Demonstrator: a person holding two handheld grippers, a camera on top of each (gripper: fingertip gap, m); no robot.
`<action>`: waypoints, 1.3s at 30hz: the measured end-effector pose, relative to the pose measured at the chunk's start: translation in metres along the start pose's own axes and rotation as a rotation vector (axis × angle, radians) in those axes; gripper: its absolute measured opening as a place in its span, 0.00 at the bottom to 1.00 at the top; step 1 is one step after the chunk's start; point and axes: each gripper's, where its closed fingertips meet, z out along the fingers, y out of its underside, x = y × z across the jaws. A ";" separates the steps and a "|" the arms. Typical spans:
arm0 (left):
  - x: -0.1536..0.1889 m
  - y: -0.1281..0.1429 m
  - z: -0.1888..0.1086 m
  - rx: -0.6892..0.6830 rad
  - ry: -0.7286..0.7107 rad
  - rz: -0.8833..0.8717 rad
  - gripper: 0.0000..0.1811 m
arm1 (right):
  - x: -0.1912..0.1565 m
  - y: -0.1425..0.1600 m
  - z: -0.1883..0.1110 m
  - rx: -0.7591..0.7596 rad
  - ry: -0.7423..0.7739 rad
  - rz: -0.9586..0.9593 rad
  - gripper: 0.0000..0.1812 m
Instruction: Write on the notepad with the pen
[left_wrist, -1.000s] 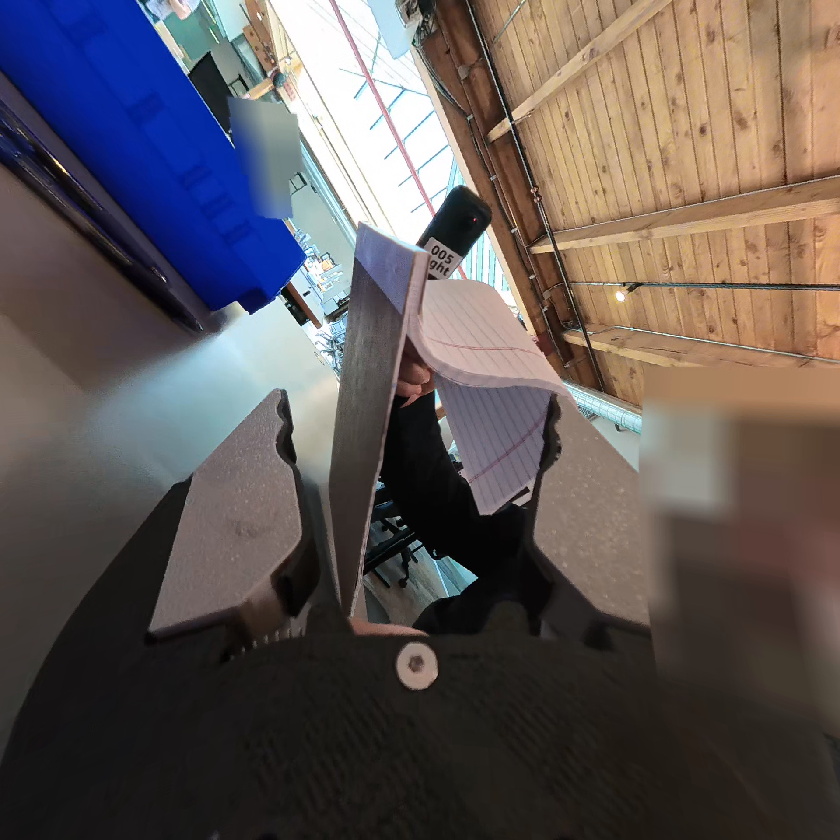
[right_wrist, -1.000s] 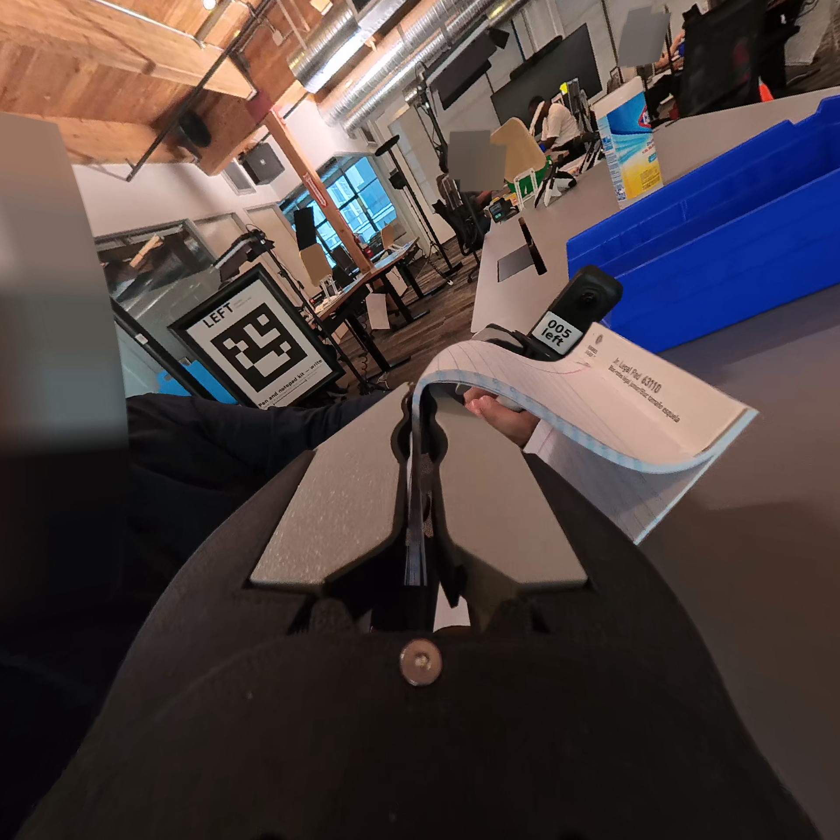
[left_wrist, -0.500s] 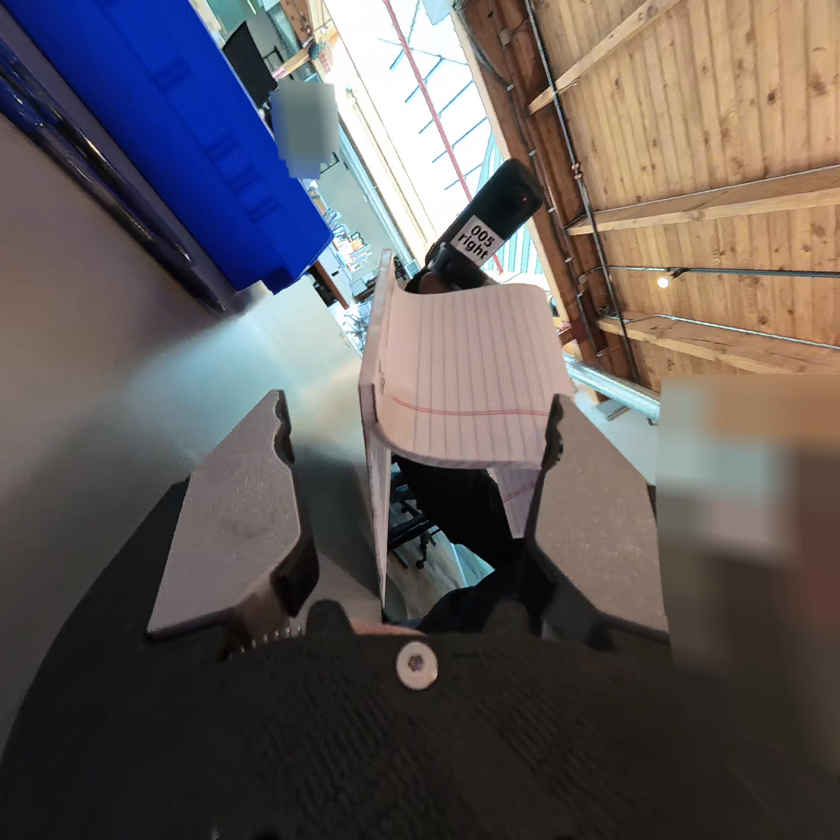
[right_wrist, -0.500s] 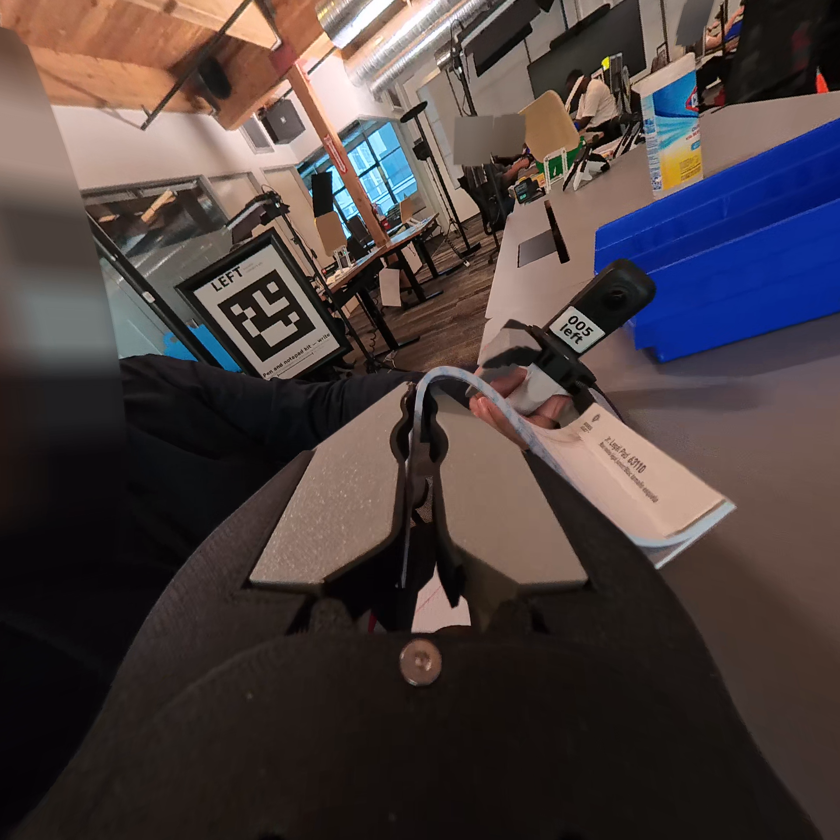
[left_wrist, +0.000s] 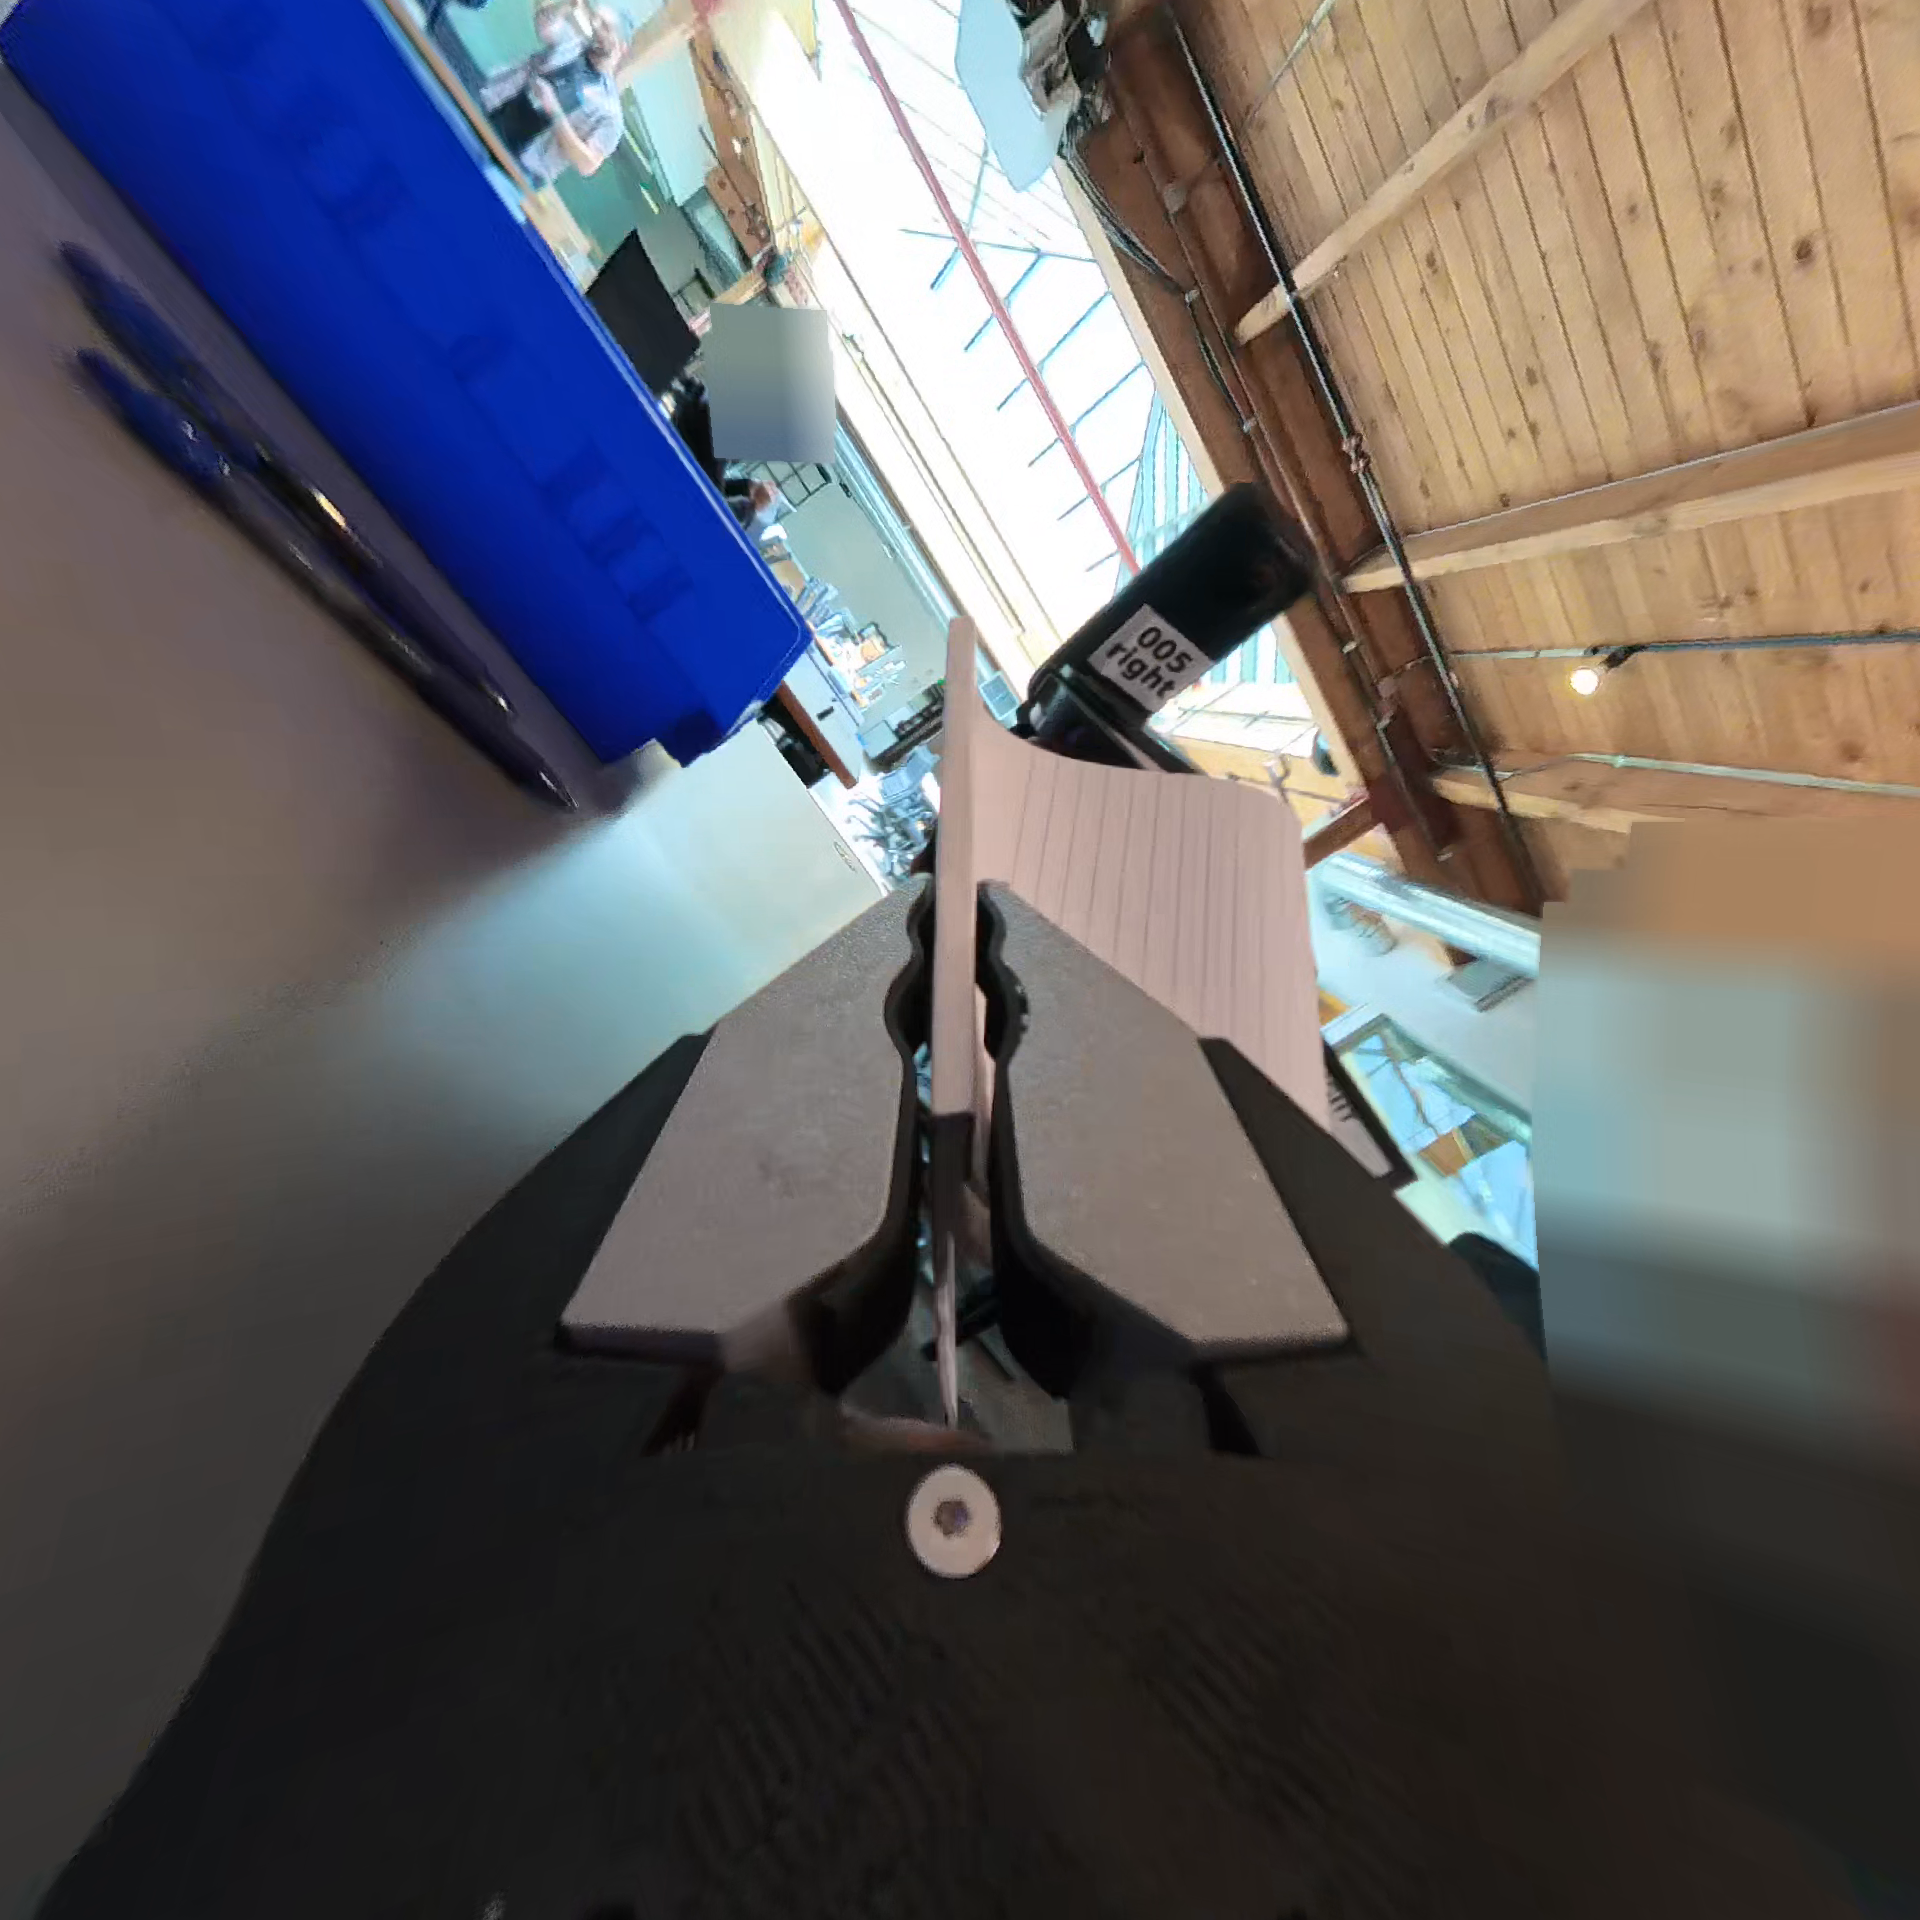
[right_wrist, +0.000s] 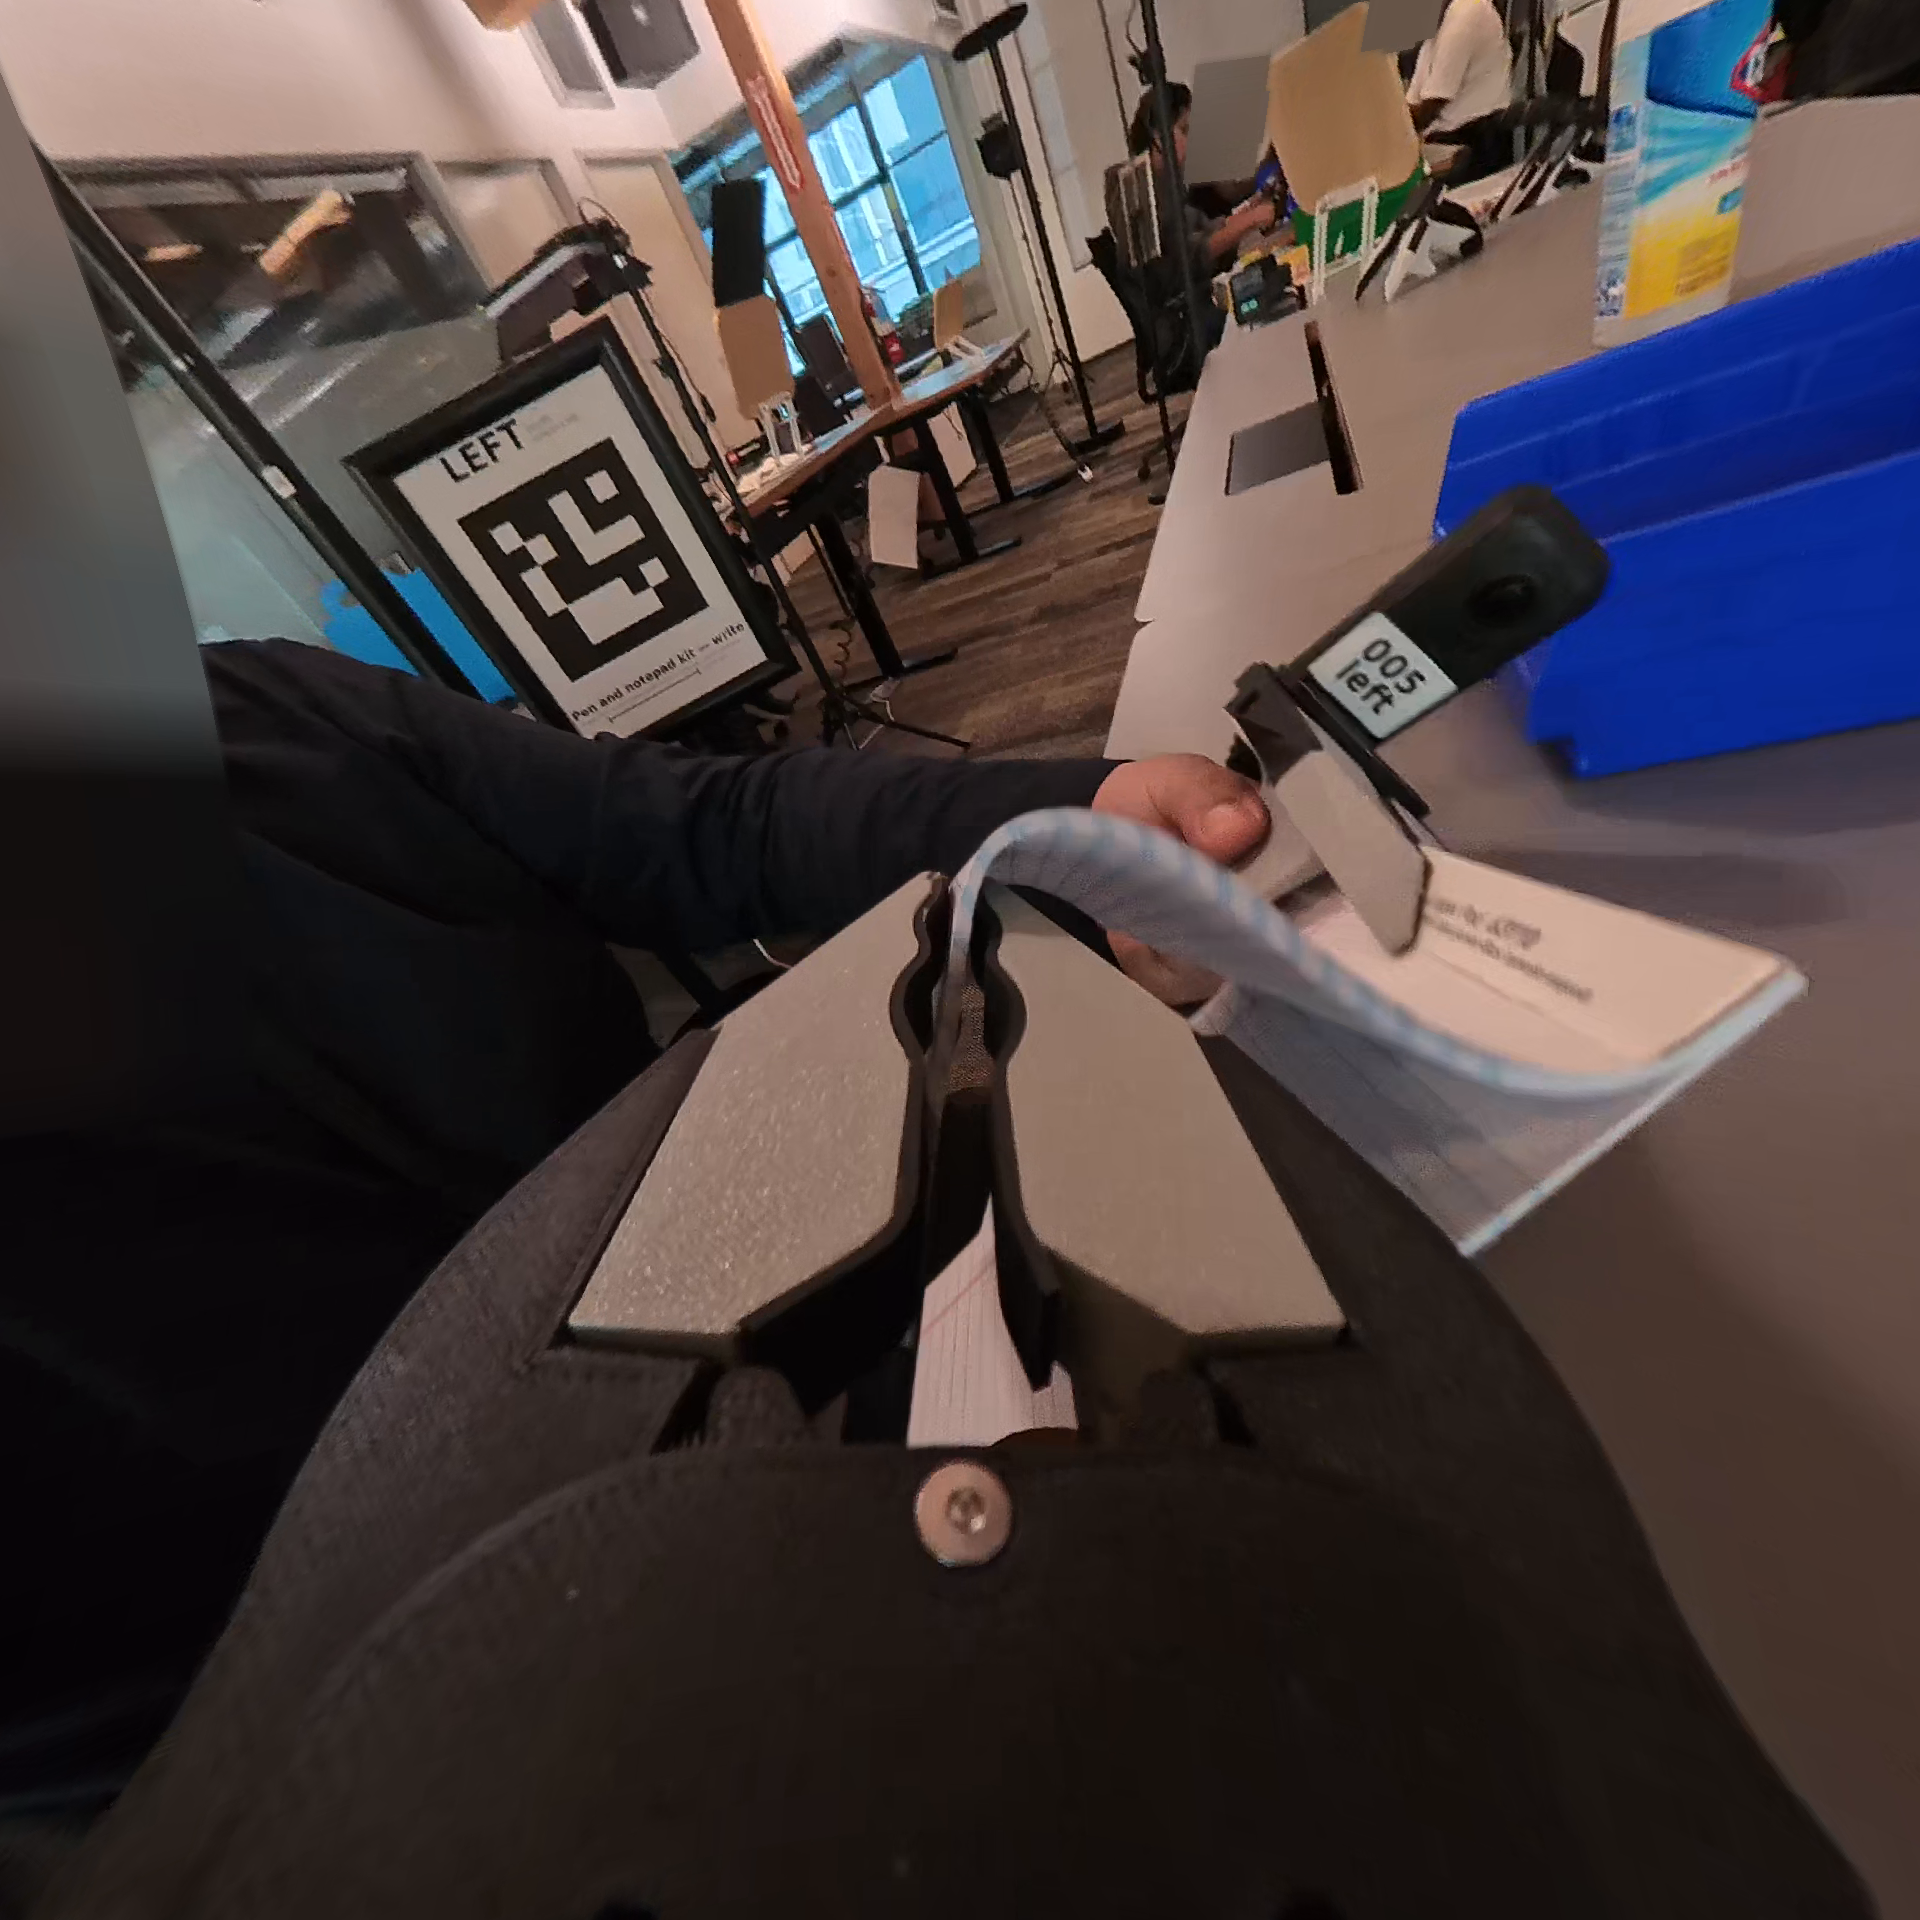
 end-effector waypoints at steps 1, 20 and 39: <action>0.000 -0.001 -0.001 -0.007 -0.019 0.038 0.02 | 0.001 0.000 -0.002 0.007 0.007 0.010 0.00; 0.055 -0.016 0.003 -0.101 -0.081 0.345 0.02 | 0.058 0.012 -0.037 -0.004 0.406 0.179 0.37; -0.048 -0.052 0.019 -0.025 -0.433 0.606 0.26 | 0.059 -0.091 -0.246 0.187 0.984 0.101 0.00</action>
